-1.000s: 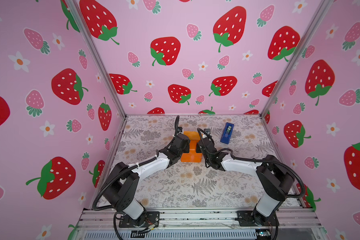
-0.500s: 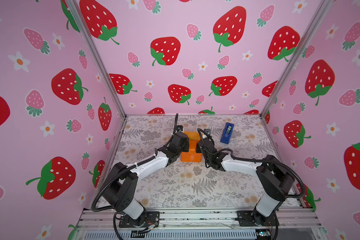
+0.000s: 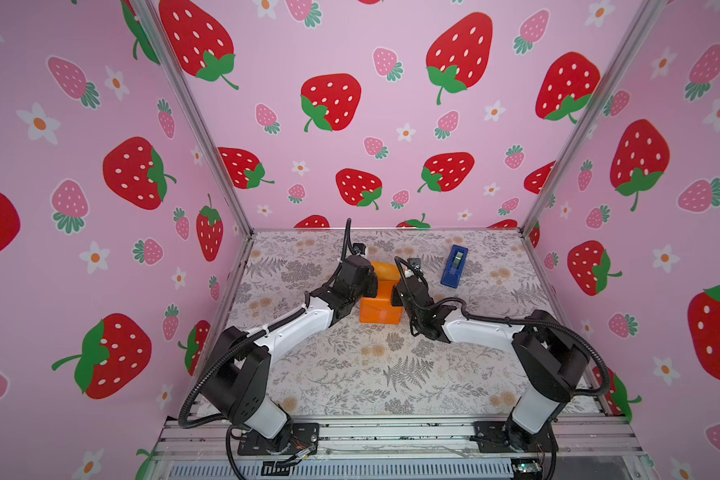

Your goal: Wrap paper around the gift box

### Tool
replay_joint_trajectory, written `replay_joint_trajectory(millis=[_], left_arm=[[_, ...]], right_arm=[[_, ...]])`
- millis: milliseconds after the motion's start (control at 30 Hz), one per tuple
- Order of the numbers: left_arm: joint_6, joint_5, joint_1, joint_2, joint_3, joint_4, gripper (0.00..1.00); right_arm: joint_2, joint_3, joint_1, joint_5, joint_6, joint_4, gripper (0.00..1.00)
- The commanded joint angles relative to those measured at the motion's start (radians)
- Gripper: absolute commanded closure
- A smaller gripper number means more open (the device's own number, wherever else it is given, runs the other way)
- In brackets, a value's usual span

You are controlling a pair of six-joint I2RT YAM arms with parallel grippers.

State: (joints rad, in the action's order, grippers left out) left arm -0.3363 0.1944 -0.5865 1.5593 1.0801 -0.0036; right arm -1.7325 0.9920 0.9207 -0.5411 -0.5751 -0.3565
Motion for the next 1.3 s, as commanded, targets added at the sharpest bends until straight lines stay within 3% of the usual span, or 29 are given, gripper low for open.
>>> replay_joint_trajectory(millis=[0, 67, 167, 233, 300, 433, 533, 700, 933, 1033, 1100, 1167, 1267], left_arm=[[0.008, -0.026, 0.013, -0.03, 0.059, 0.011, 0.83], [0.01, -0.038, 0.02, -0.025, 0.066, 0.013, 0.85], [0.023, -0.055, 0.027, -0.022, 0.079, 0.005, 0.98], [0.026, -0.055, 0.027, -0.028, 0.079, 0.002, 0.99], [0.026, -0.047, 0.028, -0.037, 0.08, -0.009, 0.93], [0.023, -0.042, 0.03, -0.069, 0.065, -0.037, 0.71], [0.008, -0.051, 0.028, -0.093, 0.023, -0.046, 0.63], [-0.02, -0.04, 0.03, -0.114, -0.074, -0.023, 0.54], [-0.05, -0.07, 0.027, -0.093, -0.141, 0.003, 0.53], [-0.069, -0.064, 0.026, -0.103, -0.182, 0.017, 0.58], [-0.078, -0.065, 0.024, -0.11, -0.205, 0.028, 0.68], [-0.085, -0.062, 0.021, -0.108, -0.212, 0.028, 0.79], [-0.092, -0.042, 0.016, -0.105, -0.221, 0.026, 0.86]], right_arm=[[0.001, -0.031, 0.008, 0.034, -0.011, 0.052, 1.0], [0.002, -0.03, 0.008, 0.035, -0.012, 0.054, 1.0], [0.004, -0.029, 0.007, 0.036, -0.012, 0.054, 1.0], [0.001, -0.027, 0.009, 0.035, -0.01, 0.056, 1.0], [0.001, -0.027, 0.007, 0.037, -0.011, 0.057, 1.0], [0.011, -0.026, 0.005, 0.052, -0.006, 0.06, 1.0], [0.023, -0.023, 0.001, 0.066, 0.004, 0.066, 1.0], [0.036, -0.006, -0.009, 0.1, 0.012, 0.099, 1.0], [0.036, -0.004, -0.017, 0.133, 0.003, 0.102, 1.0], [0.035, -0.004, -0.017, 0.136, 0.0, 0.102, 1.0], [0.034, -0.001, -0.017, 0.138, -0.004, 0.105, 0.99], [0.034, -0.001, -0.017, 0.143, -0.018, 0.105, 0.92], [0.04, -0.021, -0.016, 0.163, -0.067, 0.074, 0.72]])
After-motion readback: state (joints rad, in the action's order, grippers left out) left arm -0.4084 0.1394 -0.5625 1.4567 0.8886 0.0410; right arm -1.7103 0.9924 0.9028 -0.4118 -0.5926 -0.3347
